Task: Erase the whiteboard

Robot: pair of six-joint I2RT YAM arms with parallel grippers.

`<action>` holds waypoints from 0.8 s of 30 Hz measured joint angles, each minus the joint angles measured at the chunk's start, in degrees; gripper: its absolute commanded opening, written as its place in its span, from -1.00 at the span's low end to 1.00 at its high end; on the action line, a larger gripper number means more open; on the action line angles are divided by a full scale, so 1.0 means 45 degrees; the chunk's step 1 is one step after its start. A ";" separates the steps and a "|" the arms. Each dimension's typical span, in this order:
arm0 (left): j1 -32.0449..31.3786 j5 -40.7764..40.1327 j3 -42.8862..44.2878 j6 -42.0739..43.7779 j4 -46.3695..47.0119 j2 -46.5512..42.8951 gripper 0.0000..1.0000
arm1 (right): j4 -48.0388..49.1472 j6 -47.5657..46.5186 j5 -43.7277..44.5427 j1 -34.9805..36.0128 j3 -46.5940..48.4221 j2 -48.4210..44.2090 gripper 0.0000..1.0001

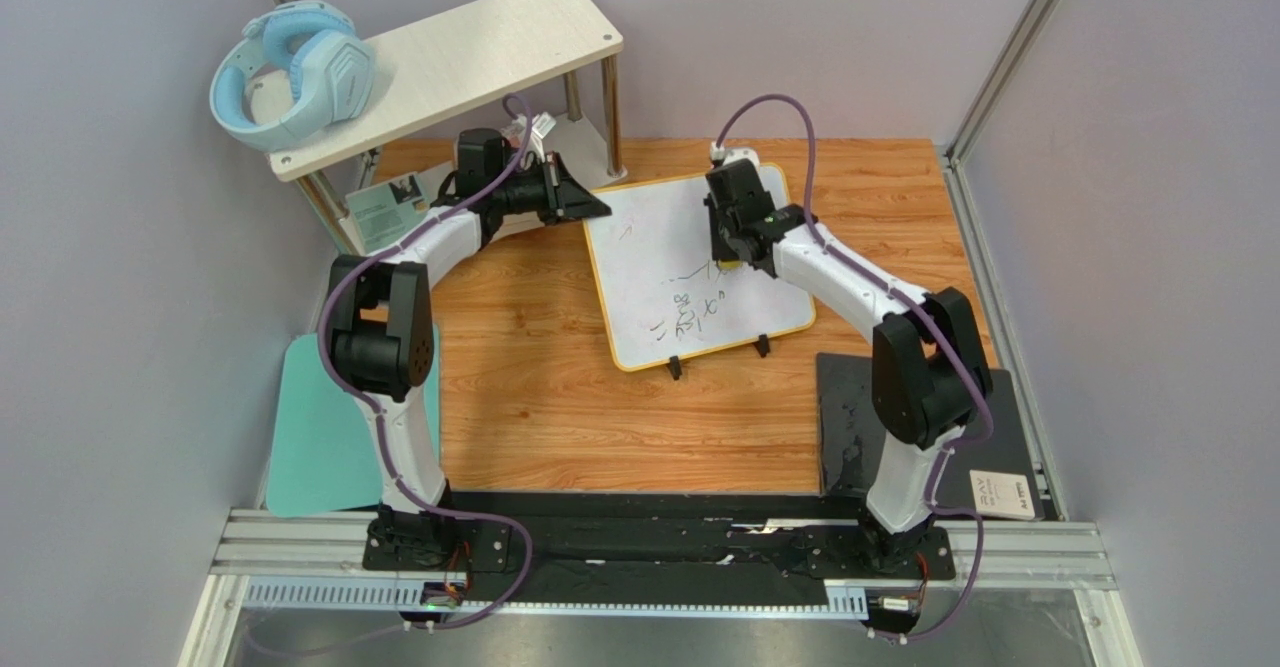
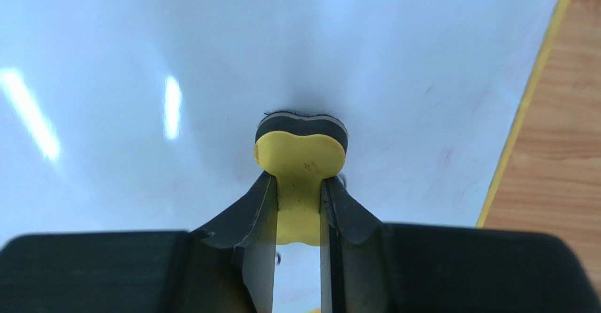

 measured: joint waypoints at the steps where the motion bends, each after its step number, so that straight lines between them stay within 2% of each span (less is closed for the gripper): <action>1: 0.0000 0.0024 0.0000 0.0024 0.0000 0.0000 -1.00 | 0.0102 0.0058 -0.0010 0.0155 -0.0476 -0.0272 -1.00; 4: 0.0000 0.0107 0.0000 0.0097 0.0019 0.0000 -1.00 | 0.0180 0.0151 -0.0087 0.0627 -0.1617 -0.0889 -1.00; 7: 0.0005 0.0180 0.0000 0.0165 0.0015 0.0000 -1.00 | 0.0078 0.0015 0.0165 0.0952 -0.1603 -0.0874 -1.00; 17: 0.0107 0.0272 -0.0073 0.0559 -0.0078 0.0019 -1.00 | -0.1637 -0.1137 0.1540 0.4143 0.1205 0.0981 -1.00; 20: 0.0117 0.0330 -0.0073 0.0719 -0.0073 0.0029 -1.00 | -0.1637 -0.0913 0.1763 0.4274 0.1205 0.1069 -1.00; 24: 0.0053 0.0301 -0.0073 0.0840 0.0024 0.0078 -1.00 | -0.1239 -0.0092 0.0806 0.3585 0.0617 0.0675 -1.00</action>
